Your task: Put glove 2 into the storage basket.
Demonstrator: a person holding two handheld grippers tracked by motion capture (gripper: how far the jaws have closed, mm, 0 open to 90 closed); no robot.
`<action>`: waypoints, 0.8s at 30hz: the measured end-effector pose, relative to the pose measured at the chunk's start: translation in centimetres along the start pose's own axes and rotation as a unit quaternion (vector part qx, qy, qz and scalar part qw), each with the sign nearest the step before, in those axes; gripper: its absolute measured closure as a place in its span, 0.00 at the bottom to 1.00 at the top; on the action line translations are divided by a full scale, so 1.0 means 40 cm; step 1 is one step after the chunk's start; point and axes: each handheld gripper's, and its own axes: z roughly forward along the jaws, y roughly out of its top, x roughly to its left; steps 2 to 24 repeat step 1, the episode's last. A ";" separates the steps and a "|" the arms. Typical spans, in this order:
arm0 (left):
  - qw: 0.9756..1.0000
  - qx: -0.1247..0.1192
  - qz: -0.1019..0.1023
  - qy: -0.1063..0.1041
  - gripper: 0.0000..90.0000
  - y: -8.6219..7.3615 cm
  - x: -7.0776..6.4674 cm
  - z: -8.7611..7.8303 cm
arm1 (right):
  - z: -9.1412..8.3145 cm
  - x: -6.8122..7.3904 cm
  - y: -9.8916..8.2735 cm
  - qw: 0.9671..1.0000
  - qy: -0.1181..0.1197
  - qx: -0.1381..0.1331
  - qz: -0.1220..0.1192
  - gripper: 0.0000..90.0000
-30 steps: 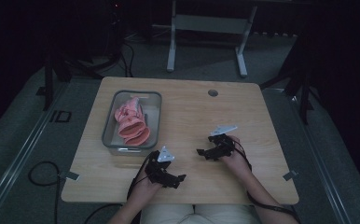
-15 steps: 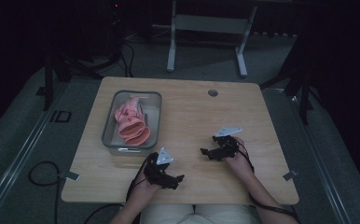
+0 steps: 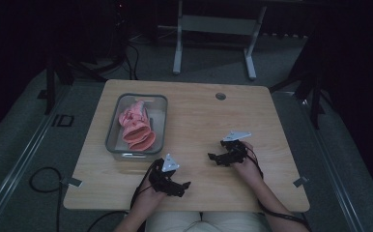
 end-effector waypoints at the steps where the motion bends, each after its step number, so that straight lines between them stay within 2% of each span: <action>1: 1.000 0.000 0.000 0.000 0.03 0.000 0.001 0.000 | 0.000 0.000 0.000 1.000 0.000 -0.001 -0.001 0.16; 24: 1.000 0.000 0.000 0.000 0.03 0.000 0.001 0.000 | 0.000 0.000 0.000 1.000 0.000 -0.001 -0.001 0.16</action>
